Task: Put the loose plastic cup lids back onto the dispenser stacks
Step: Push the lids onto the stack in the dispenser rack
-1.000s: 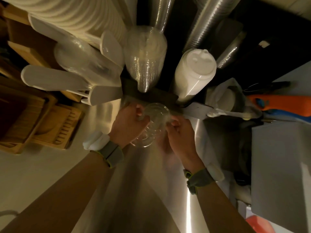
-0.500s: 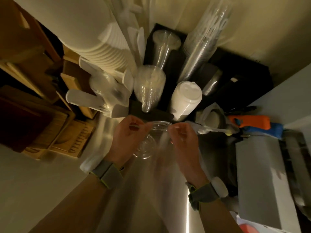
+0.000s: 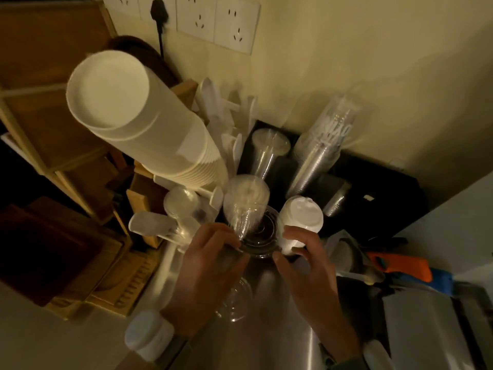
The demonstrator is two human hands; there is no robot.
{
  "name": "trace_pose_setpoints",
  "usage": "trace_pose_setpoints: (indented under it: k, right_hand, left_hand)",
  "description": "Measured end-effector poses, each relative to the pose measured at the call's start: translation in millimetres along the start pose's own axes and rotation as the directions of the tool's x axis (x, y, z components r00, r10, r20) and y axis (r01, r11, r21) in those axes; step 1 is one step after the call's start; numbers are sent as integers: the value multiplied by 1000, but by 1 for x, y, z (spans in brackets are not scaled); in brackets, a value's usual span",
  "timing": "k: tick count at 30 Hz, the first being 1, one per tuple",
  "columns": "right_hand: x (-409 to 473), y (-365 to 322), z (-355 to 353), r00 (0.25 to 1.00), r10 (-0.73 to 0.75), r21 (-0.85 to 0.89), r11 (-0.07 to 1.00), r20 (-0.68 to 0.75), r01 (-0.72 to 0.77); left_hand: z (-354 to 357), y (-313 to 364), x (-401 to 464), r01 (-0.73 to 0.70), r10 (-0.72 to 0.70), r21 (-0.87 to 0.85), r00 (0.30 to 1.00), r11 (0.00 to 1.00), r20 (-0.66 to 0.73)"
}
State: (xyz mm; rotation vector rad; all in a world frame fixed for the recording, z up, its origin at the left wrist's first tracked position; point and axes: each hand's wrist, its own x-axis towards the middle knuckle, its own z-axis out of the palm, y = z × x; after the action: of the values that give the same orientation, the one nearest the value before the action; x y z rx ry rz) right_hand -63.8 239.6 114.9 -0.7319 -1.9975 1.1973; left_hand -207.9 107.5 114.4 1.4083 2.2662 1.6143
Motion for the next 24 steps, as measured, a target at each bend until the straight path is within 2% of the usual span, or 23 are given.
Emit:
trace_pose_setpoints:
  k: [4,7,11,19,24]
  right_hand:
    - [18,2,-2,999,-34,-85,996,-20,32]
    - [34,1,-7,998,-28,-143,990,-48,21]
    - [77,-5,-17,994,-59,-136,990,-91,46]
    - [145,-4,-13,976,-200,-319,934,-90,162]
    - [162,1,1,976,-214,-361,915,-50,182]
  left_hand:
    - [17,-1,14,-12,14,18,998,1000,-64]
    - [27,2,30,-13,16,63,998,998,-56]
    - [38,7,73,-31,44,111,992,993,-118]
    - [62,12,135,-72,93,111,978,991,-188]
    - [74,3,152,-15,36,102,978,995,-204]
